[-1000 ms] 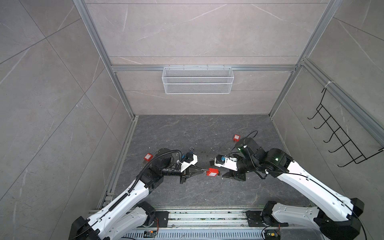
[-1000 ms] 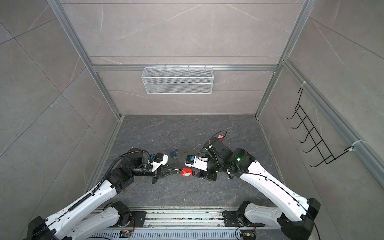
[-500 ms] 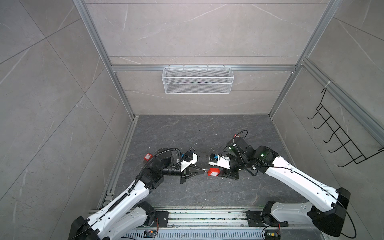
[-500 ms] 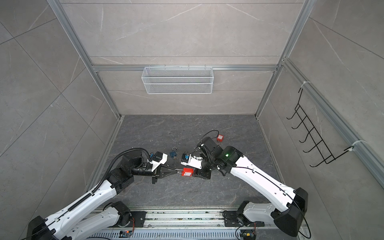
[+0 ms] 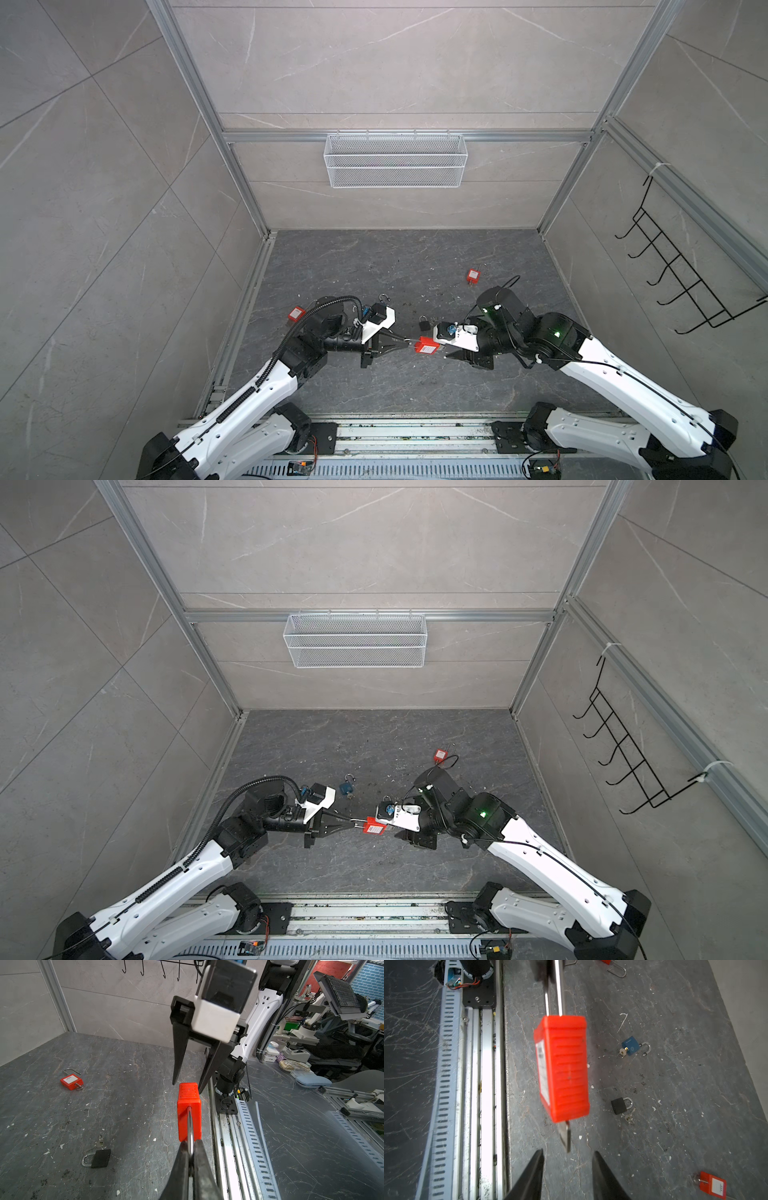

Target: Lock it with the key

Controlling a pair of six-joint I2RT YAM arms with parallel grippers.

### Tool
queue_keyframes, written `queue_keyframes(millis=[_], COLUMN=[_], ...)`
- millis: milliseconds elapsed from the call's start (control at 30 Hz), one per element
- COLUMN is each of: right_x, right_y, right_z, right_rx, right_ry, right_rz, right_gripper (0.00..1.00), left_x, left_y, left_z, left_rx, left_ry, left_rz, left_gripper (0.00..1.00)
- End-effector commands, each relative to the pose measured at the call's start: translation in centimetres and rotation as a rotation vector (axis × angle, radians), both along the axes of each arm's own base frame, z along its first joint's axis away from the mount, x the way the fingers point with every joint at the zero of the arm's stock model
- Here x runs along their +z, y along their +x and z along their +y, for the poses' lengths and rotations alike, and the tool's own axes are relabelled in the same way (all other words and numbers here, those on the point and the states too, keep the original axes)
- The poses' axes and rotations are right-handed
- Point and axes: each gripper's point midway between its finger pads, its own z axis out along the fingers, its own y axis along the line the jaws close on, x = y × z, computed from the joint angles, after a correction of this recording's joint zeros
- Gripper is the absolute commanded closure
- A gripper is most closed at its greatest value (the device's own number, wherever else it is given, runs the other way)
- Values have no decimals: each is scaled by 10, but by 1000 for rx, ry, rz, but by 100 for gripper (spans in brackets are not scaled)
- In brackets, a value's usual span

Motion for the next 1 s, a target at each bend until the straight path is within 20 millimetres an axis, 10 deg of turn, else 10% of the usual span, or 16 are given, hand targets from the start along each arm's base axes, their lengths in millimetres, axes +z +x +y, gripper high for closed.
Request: queue_keyframes(millis=[0, 533, 967], right_x=[10, 5, -34], right_y=[-14, -12, -14], right_z=[1, 22, -9], right_rx=[60, 160, 117], right_ry=[16, -14, -139], right_rz=[38, 108, 112], right_gripper=[63, 91, 100], left_x=[23, 16, 15], left_y=[-3, -4, -5], left_z=[-2, -3, 6], left_rx=[-34, -52, -26], left_ry=[-45, -10, 68], left_rz=[-75, -63, -140], left_gripper=[100, 100, 100])
